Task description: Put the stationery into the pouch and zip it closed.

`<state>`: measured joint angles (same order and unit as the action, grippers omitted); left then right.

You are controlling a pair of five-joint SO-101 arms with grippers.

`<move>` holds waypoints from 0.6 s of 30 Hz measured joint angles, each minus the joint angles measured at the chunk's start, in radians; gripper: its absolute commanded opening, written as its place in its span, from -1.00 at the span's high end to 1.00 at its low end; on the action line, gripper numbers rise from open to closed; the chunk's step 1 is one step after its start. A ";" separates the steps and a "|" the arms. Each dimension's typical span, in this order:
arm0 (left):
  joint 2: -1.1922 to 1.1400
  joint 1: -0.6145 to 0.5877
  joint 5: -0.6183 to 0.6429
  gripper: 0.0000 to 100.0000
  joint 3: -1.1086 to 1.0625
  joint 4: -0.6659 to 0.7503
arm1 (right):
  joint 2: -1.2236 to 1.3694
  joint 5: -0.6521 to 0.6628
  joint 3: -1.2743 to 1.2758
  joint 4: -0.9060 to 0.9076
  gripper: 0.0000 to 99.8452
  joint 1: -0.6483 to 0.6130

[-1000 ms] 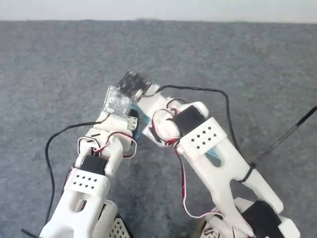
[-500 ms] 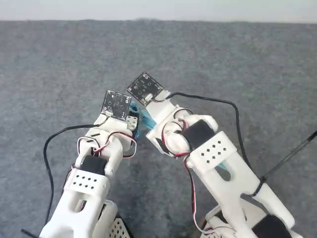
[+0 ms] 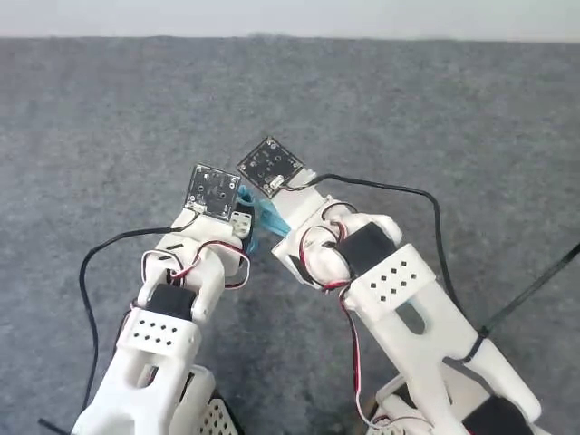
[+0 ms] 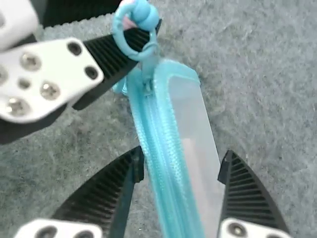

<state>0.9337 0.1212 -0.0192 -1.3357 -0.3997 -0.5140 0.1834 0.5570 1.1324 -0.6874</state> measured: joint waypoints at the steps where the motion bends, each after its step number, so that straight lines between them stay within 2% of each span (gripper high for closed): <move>1: 0.000 0.000 0.000 0.98 0.000 0.000 | 0.000 0.000 0.011 -0.014 0.54 0.000; 12: 0.000 0.000 0.000 0.98 0.000 0.000 | 0.089 -0.002 0.015 -0.132 0.55 0.000; 18: 0.000 0.000 0.000 0.98 0.000 0.000 | 0.089 -0.002 0.018 -0.190 0.88 0.000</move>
<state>0.9337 0.1212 -0.0192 -1.3357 -0.3997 -0.4250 0.1818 0.5754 0.9421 -0.6874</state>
